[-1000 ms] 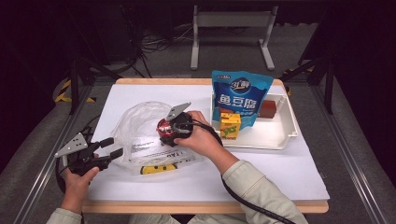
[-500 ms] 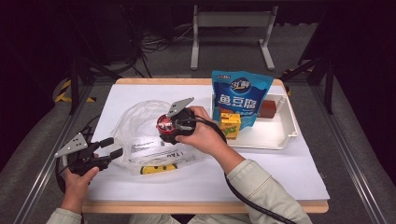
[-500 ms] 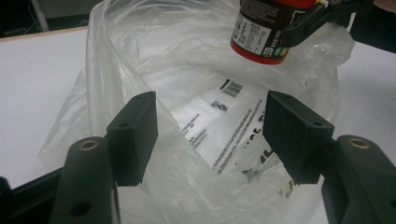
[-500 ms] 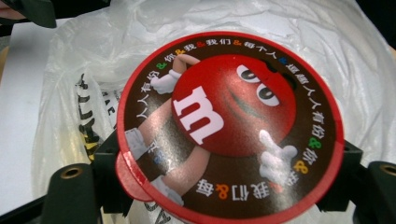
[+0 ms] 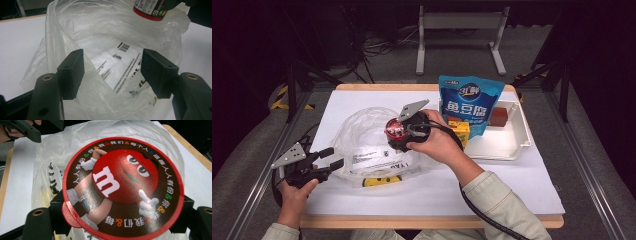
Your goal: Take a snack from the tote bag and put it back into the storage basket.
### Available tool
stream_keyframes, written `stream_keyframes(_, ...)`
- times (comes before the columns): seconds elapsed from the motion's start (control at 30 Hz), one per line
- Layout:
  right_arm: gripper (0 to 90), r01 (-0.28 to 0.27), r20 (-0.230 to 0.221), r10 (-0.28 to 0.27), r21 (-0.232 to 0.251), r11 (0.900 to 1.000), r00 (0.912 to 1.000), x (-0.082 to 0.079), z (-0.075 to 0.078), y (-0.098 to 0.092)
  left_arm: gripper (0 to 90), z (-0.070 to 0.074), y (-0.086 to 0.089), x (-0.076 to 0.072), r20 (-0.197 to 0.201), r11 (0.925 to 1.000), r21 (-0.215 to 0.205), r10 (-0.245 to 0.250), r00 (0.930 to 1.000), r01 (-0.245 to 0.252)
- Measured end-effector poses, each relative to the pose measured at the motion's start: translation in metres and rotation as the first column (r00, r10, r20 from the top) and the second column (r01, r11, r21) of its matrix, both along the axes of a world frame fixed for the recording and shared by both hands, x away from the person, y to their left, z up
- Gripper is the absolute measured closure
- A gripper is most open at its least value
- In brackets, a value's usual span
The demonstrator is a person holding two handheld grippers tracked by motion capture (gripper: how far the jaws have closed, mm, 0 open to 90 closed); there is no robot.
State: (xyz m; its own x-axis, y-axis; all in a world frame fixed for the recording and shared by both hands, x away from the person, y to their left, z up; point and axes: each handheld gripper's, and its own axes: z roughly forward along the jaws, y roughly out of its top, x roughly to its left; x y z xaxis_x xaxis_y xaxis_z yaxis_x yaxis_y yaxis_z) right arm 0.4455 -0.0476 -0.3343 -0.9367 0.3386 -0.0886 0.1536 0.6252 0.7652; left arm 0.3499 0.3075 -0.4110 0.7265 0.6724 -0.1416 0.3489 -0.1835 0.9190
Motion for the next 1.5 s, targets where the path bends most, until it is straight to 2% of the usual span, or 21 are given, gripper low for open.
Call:
stream_keyframes(0.17,25.7,0.014,0.001,-0.014,-0.005,1.000,0.9999,-0.002,0.004,-0.008,36.3,0.000,-0.001,0.000,-0.001,1.0000,0.000,0.001,1.0000,-0.001)
stream_keyframes(0.8,25.7,0.081,0.011,-0.081,-0.018,0.997,0.9967,-0.010,0.019,-0.059,36.3,0.000,-0.002,0.000,-0.002,1.0000,0.005,-0.003,1.0000,0.003)
stream_keyframes(1.03,25.7,0.114,0.016,-0.114,-0.001,0.993,0.9933,-0.011,0.024,-0.081,36.3,0.000,-0.002,0.000,-0.005,1.0000,0.004,-0.004,1.0000,0.004)
stream_keyframes(1.5,25.7,0.159,0.017,-0.159,0.010,0.987,0.9872,-0.012,0.031,-0.110,36.2,0.000,-0.002,0.000,-0.004,1.0000,0.004,0.000,1.0000,0.000)
